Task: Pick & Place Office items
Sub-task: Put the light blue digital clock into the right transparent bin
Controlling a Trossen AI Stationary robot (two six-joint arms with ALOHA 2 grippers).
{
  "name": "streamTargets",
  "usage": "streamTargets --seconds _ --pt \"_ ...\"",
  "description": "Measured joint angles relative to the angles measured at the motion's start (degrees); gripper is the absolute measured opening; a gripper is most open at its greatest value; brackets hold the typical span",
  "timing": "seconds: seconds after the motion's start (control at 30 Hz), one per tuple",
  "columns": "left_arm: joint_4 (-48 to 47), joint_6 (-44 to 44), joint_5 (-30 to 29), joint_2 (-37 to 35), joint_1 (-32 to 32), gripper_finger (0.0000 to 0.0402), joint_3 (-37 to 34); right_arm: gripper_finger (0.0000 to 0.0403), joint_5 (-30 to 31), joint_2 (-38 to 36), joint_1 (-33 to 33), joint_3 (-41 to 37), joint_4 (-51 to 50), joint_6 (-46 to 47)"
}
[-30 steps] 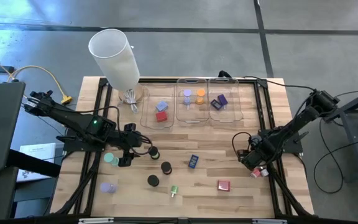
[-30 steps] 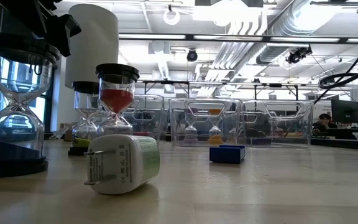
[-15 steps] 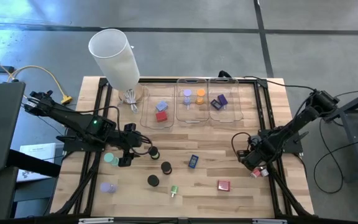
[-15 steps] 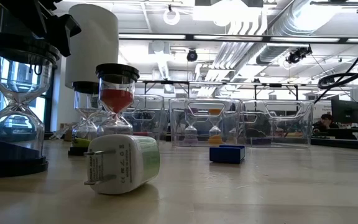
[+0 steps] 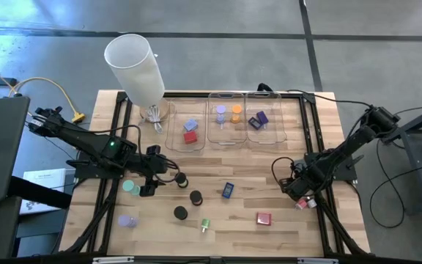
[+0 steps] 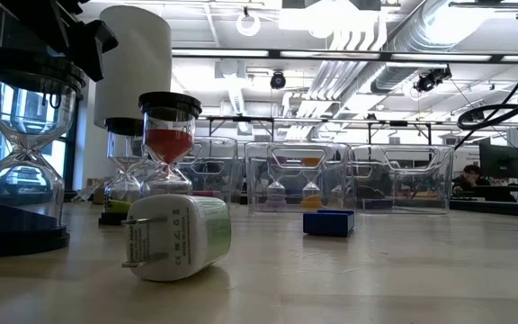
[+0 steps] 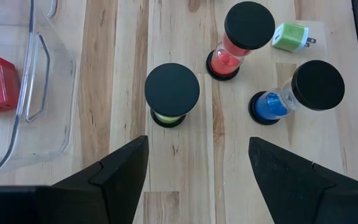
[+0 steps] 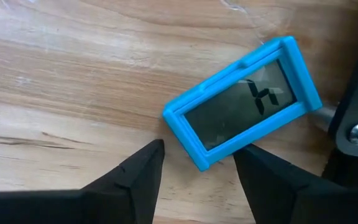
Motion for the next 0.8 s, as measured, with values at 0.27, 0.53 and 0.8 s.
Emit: streamTargets --seconds 0.27,0.53,0.8 --pt "0.2 0.0 0.0 0.0 0.0 0.0271 0.0 0.0194 -1.2 0.0 0.0 0.1 0.9 -2.9" --pt "0.2 0.0 0.0 0.0 0.0 0.0271 0.0 0.0194 -2.5 -0.2 0.0 0.1 1.4 2.7" --pt "0.2 0.0 0.0 0.0 0.0 0.0271 0.0 0.0194 -2.6 -0.6 0.0 0.1 2.0 7.7"
